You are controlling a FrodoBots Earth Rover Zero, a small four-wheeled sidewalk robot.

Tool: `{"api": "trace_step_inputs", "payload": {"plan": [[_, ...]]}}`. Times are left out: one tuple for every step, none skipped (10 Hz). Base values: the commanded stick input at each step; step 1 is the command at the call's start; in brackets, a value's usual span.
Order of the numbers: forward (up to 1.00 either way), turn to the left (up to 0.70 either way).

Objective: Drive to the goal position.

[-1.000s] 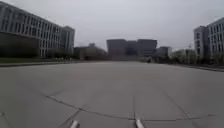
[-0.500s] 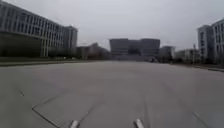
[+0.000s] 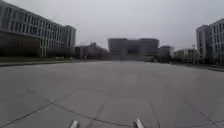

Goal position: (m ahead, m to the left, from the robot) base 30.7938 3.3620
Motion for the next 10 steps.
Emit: {"api": "trace_step_inputs", "payload": {"plan": [[1.0, -0.38], [1.0, -0.38], [1.0, -0.38], [1.0, -0.38], [1.0, -0.29], [1.0, -0.1], [1.0, 0.02], [1.0, 0.02], [1.0, 0.02], [1.0, 0.02]]}}
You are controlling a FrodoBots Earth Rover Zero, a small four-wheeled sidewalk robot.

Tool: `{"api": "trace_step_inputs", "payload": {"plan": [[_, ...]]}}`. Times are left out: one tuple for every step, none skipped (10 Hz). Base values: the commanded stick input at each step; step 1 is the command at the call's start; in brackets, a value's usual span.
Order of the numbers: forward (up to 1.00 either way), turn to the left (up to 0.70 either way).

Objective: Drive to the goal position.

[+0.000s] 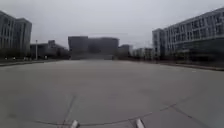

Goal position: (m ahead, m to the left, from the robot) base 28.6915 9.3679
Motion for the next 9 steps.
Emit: {"api": "trace_step_inputs", "payload": {"plan": [[1.0, 0.02], [1.0, 0.02], [1.0, 0.02], [1.0, 0.02], [1.0, 0.02], [1.0, 0.02], [1.0, 0.02], [1.0, 0.02], [1.0, 0.02]]}}
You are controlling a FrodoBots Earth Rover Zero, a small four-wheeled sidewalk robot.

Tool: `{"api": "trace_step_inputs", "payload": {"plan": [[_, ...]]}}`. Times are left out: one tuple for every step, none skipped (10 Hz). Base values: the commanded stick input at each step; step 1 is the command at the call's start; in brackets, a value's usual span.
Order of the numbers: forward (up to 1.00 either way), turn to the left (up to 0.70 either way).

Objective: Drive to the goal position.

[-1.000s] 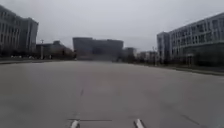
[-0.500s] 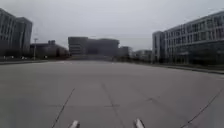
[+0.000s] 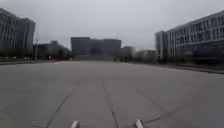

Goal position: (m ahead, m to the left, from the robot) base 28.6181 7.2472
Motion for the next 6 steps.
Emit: {"api": "trace_step_inputs", "payload": {"plan": [[1.0, 0.02], [1.0, 0.02], [1.0, 0.02], [1.0, 0.02], [1.0, 0.02], [1.0, 0.02]]}}
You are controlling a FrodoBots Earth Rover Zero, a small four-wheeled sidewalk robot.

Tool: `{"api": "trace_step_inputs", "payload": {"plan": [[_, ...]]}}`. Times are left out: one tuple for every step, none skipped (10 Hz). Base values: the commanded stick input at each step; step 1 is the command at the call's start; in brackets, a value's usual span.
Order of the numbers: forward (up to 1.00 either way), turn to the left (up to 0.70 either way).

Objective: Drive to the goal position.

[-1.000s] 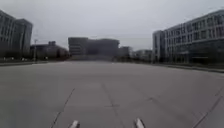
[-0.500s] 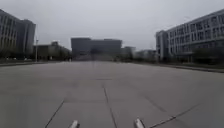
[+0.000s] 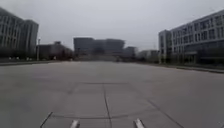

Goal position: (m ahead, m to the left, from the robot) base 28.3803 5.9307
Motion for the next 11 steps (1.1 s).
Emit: {"api": "trace_step_inputs", "payload": {"plan": [[1.0, 0.02], [1.0, 0.02], [1.0, 0.02], [1.0, 0.02], [1.0, 0.02], [1.0, 0.02], [1.0, 0.02], [1.0, 0.02], [1.0, 0.02], [1.0, 0.02], [1.0, 0.02]]}}
